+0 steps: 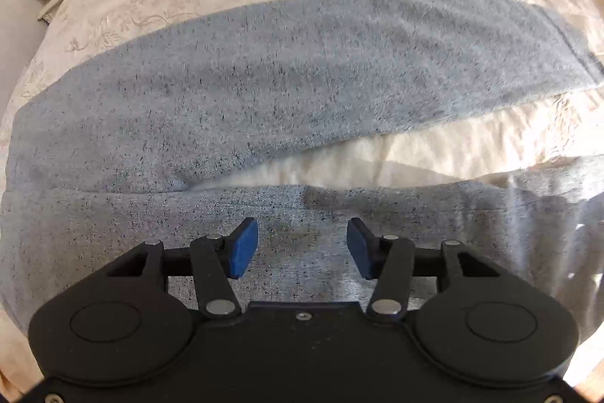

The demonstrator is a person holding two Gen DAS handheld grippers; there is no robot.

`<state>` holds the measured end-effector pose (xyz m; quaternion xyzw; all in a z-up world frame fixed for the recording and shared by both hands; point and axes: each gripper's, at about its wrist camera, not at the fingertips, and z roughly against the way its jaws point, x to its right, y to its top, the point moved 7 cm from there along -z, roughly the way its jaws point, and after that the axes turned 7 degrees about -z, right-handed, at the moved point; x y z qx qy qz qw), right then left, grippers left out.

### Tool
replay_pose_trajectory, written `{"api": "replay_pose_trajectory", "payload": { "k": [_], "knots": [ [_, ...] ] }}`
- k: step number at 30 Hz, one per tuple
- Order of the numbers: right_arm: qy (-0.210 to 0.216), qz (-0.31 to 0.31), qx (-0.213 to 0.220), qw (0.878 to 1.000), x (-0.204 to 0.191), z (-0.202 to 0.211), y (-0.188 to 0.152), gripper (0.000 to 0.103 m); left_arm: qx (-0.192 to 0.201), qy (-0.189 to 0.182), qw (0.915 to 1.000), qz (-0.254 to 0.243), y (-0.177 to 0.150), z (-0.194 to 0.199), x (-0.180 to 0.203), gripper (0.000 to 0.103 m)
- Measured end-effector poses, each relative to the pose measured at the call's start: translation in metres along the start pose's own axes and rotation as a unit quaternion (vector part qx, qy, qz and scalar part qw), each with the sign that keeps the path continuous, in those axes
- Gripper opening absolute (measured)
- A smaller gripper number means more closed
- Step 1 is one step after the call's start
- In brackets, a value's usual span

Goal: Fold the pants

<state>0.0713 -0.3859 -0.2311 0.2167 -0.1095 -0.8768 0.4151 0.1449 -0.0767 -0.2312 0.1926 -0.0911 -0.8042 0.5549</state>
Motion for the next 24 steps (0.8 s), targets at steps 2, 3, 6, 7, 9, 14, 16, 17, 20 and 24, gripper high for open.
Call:
{"api": "replay_pose_trajectory", "payload": {
  "k": [2,3,6,7,9,14,16,17,20,24],
  "knots": [
    [0.004,-0.003,0.009,1.0,0.0,0.004,0.007,0.031,0.014,-0.025,0.9996,-0.003,0.002,0.011,0.011,0.058],
    [0.004,-0.004,0.011,1.0,0.001,0.006,0.007,0.031,0.016,-0.038,0.9991,-0.01,0.001,0.013,0.018,0.058],
    [0.001,-0.022,0.009,1.0,0.012,0.012,-0.001,0.031,-0.003,-0.059,0.9971,-0.047,-0.001,-0.001,0.049,0.058],
    [-0.001,-0.03,0.004,1.0,0.019,0.015,-0.005,0.031,-0.01,-0.053,0.997,-0.056,-0.002,-0.009,0.055,0.058],
    [-0.008,-0.036,-0.001,0.999,0.027,0.019,-0.013,0.031,-0.034,-0.035,0.9969,-0.062,-0.006,-0.026,0.062,0.06],
    [-0.041,-0.056,-0.027,0.997,0.052,0.02,-0.037,0.032,-0.055,-0.032,0.9978,-0.019,-0.004,-0.04,0.057,0.063],
    [-0.045,-0.066,-0.033,0.996,0.06,0.022,-0.045,0.033,-0.056,-0.031,0.9976,-0.024,-0.002,-0.041,0.057,0.063],
    [-0.043,-0.07,-0.034,0.996,0.062,0.023,-0.048,0.033,-0.055,-0.03,0.9976,-0.029,-0.002,-0.041,0.058,0.063],
    [-0.013,-0.099,-0.031,0.995,0.066,0.029,-0.056,0.033,-0.052,-0.026,0.9976,-0.038,-0.003,-0.039,0.059,0.063],
    [0.023,-0.137,-0.016,0.99,0.061,0.026,-0.052,0.034,-0.052,-0.019,0.9978,-0.038,-0.002,-0.037,0.064,0.063]
  ]
}}
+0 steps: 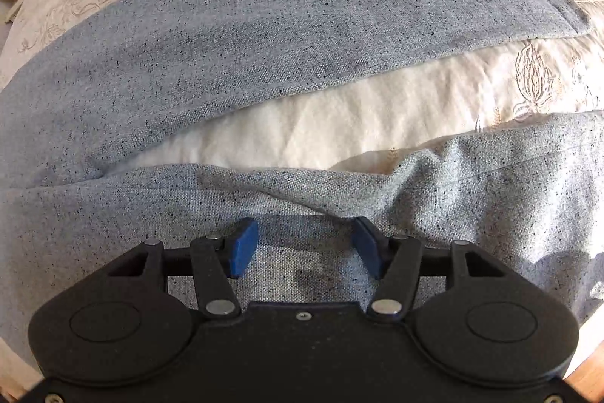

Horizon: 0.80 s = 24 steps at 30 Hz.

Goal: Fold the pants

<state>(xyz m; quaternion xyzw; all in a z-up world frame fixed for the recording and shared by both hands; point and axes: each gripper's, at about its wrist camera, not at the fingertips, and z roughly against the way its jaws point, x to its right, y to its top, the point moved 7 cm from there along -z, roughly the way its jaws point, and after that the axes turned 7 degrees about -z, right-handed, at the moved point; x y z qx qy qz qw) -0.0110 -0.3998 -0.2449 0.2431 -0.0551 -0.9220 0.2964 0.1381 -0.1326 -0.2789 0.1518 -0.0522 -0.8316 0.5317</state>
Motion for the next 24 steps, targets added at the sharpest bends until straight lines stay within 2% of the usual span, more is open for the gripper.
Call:
{"api": "replay_pose_trajectory", "payload": {
  "k": [3,9,21,24],
  "knots": [
    [-0.001,-0.01,-0.007,1.0,-0.006,-0.015,0.004,0.035,0.001,0.004,1.0,-0.003,0.0,0.001,0.003,0.063],
    [-0.03,-0.024,-0.031,0.999,-0.009,-0.053,0.006,0.037,0.003,0.002,1.0,-0.001,-0.001,0.0,0.002,0.063],
    [-0.028,-0.064,-0.026,0.997,0.002,-0.058,-0.004,0.041,0.007,0.017,0.9998,-0.009,-0.002,0.0,0.007,0.063],
    [-0.006,-0.087,-0.032,0.996,0.001,-0.059,0.001,0.041,0.008,0.014,0.9998,-0.009,-0.002,0.001,0.007,0.063]
  ]
}}
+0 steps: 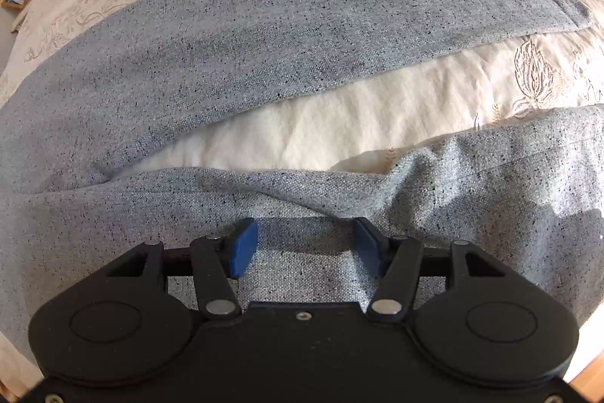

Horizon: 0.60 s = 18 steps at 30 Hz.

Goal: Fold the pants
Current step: 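Grasp the trouser hem with the right gripper and lift it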

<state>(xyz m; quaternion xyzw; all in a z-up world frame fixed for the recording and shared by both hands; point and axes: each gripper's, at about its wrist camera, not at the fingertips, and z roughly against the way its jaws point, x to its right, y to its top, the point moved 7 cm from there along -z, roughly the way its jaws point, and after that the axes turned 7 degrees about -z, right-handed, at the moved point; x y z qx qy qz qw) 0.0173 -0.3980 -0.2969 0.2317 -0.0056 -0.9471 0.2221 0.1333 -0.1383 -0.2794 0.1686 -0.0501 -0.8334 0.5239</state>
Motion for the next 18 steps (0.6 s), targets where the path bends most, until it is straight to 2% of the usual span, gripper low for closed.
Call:
{"api": "replay_pose_trajectory", "payload": {
  "k": [2,4,10,14,18],
  "knots": [
    [0.021,-0.009,-0.001,1.0,-0.005,0.004,0.002,0.025,0.005,-0.006,0.9999,0.007,0.001,0.004,-0.003,0.062],
    [0.01,0.016,0.003,1.0,-0.012,0.012,0.004,0.008,0.012,-0.01,0.9997,0.017,0.001,0.011,-0.009,0.061],
    [0.029,0.076,0.036,0.996,-0.038,0.046,0.006,0.008,0.034,-0.017,0.9969,0.07,-0.018,0.043,-0.051,0.061],
    [0.039,0.11,0.051,0.992,-0.056,0.064,0.007,0.008,0.032,0.001,0.9915,0.126,-0.059,0.06,-0.095,0.061],
    [0.038,0.134,0.051,0.989,-0.068,0.07,0.006,0.008,0.019,0.038,0.9795,0.197,-0.111,0.071,-0.153,0.061]
  ]
}}
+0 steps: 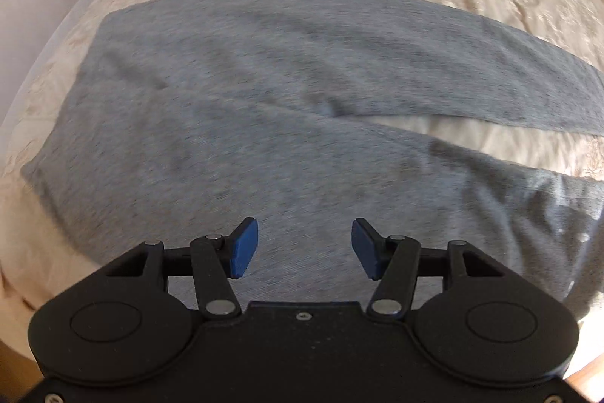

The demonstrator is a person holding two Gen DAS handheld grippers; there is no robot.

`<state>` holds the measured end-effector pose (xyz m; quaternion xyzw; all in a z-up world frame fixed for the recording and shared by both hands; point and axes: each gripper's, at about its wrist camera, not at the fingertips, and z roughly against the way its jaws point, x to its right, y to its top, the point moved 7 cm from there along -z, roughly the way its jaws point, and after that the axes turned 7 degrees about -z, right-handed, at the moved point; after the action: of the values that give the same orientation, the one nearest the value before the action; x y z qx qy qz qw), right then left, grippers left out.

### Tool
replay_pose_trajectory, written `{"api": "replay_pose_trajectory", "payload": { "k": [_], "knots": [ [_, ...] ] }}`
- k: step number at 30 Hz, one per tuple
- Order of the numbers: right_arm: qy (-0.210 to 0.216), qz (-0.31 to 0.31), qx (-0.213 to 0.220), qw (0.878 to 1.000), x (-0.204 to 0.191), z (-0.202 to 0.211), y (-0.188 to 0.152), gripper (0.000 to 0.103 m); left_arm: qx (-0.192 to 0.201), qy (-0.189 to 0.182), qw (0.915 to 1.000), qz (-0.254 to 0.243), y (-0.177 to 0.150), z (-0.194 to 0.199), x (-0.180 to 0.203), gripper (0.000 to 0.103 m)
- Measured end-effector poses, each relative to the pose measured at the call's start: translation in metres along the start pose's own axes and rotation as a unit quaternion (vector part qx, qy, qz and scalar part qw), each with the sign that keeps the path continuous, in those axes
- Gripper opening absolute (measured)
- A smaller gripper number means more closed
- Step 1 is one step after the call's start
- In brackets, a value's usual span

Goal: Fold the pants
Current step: 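Grasp the trouser hem with the right gripper and lift it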

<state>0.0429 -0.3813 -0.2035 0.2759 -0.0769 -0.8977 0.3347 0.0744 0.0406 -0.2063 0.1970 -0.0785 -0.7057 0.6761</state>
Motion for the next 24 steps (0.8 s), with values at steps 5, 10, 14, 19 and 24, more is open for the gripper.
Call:
{"api": "replay_pose_trajectory", "payload": {
  "k": [5,10,14,19,24],
  "knots": [
    [-0.002,0.02,-0.001,1.0,-0.015,0.002,-0.002,0.008,-0.019,0.055,0.9947,0.085,-0.032,-0.003,-0.092,0.061],
    [-0.017,0.03,0.003,0.999,-0.03,0.003,-0.01,0.008,-0.033,0.091,0.9846,0.146,-0.051,-0.015,-0.172,0.061],
    [-0.032,0.038,0.014,0.999,-0.046,0.006,-0.017,0.008,-0.033,0.107,0.9815,0.155,-0.05,-0.029,-0.216,0.061],
    [-0.051,0.043,0.027,0.997,-0.061,0.01,-0.024,0.008,-0.04,0.105,0.9813,0.156,-0.046,-0.057,-0.256,0.061],
    [-0.072,0.048,0.039,0.996,-0.074,0.008,-0.029,0.008,-0.037,0.065,0.9831,0.167,-0.045,-0.078,-0.272,0.062]
  ]
}}
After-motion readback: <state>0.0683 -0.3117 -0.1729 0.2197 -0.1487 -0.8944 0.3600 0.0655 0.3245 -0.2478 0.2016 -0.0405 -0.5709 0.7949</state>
